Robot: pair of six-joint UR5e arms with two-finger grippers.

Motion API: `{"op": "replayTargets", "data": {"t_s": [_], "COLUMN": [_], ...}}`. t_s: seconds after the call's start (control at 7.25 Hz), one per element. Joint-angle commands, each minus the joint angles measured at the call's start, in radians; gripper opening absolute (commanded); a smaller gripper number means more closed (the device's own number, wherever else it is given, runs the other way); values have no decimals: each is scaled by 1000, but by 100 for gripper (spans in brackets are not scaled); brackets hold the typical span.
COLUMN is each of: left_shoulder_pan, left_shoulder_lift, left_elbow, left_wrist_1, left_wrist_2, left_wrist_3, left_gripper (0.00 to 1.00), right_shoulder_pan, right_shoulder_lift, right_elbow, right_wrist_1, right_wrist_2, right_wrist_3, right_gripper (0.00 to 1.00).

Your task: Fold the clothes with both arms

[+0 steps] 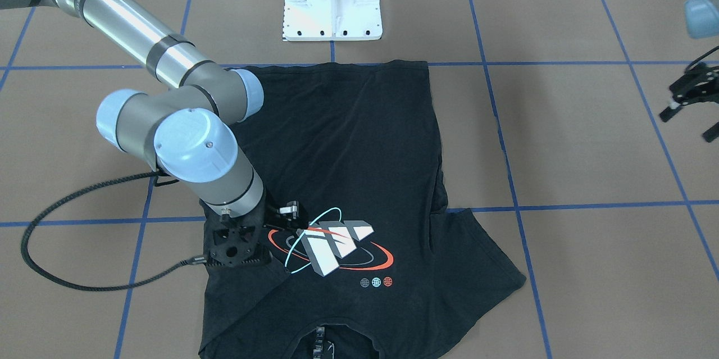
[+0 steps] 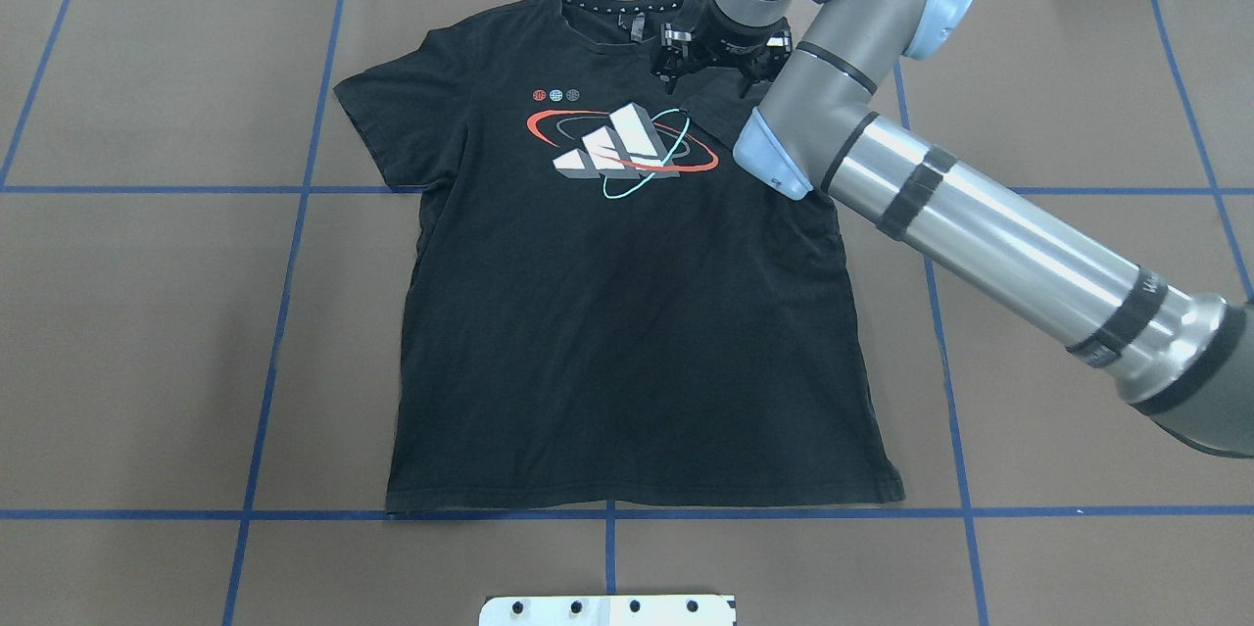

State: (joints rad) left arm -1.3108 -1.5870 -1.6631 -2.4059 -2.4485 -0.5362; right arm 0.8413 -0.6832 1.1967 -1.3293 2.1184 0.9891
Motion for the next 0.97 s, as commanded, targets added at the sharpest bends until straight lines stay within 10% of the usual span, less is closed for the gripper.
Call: {"op": "replayTargets", "data": {"t_s": [0.0,0.41,0.83], "left_shoulder_pan": [120,217,291], "left_shoulder_lift": [-124,-374,-546], "left_elbow": [52,335,558], "left_wrist_1": [-21,-28,-39], "left_wrist_2": [46,167,253], "left_wrist_3": [-160,-156,-151], "left_gripper": [99,99,96], "right_shoulder_pan": [2,1,-1], "right_shoulder_lift": [-112,-422,-507], "right_elbow": [137,467,573], "right_wrist_1": [-62,-50,-50], "right_wrist_2": [38,37,32], "right_wrist_3": [23,25,25], "right_gripper": [100,100,100]}}
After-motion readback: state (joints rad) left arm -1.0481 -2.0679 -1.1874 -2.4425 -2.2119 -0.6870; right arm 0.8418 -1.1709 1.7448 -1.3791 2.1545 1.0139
